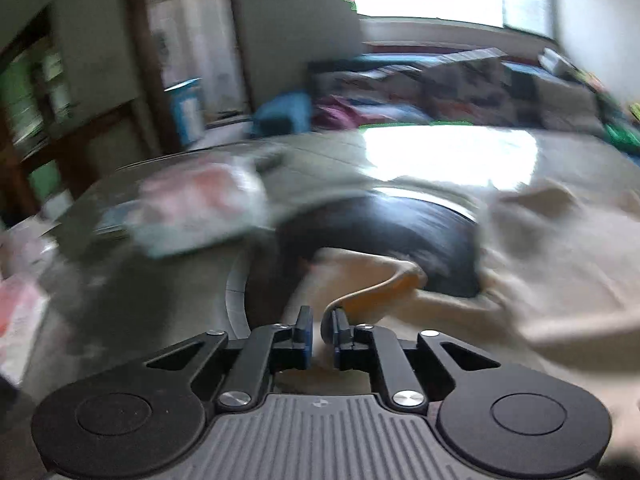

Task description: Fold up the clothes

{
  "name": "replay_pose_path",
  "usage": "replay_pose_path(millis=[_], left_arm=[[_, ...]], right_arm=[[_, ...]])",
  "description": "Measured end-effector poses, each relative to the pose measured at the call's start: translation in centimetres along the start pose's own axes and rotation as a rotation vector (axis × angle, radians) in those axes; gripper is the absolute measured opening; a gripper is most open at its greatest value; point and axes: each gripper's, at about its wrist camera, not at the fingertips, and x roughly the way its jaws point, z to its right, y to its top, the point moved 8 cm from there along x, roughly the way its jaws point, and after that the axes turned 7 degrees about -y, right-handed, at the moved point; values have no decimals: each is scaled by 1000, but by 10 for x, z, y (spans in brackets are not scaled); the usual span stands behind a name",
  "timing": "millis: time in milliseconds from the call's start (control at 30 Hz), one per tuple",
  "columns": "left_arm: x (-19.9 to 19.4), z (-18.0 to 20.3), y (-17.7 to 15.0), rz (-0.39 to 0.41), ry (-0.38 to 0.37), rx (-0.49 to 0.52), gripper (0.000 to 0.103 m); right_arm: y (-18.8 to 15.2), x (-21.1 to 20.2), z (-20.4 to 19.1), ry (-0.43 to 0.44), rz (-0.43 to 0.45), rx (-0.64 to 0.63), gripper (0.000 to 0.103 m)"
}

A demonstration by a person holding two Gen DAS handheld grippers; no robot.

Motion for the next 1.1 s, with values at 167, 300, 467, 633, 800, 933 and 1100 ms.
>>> replay_pose_path(millis=[167,300,467,633,800,933,1100], left_arm=[[1,-84,14,8,205,-208,8],[-14,-92,8,5,150,-216,8],[-38,-16,-15,-9,-148,-12,8],[-67,70,-47,-4,-429,238,26],[-87,128,-68,52,-553,459,45],[-92,154,-79,53,-621,525,45],[-88,165,-86,37,-646,554,15]], right_arm=[[-5,-5,-11,48,-12,-35,65],[-10,-17,-16,128,-31,-12,63],[-18,-30,-34,214,-53,-56,57],[-25,-36,-45,248,-72,-93,48],[-27,-37,-48,252,-70,-114,43],[-26,-32,-49,261,-73,-105,28],[-29,-32,-53,267,-72,-115,15]])
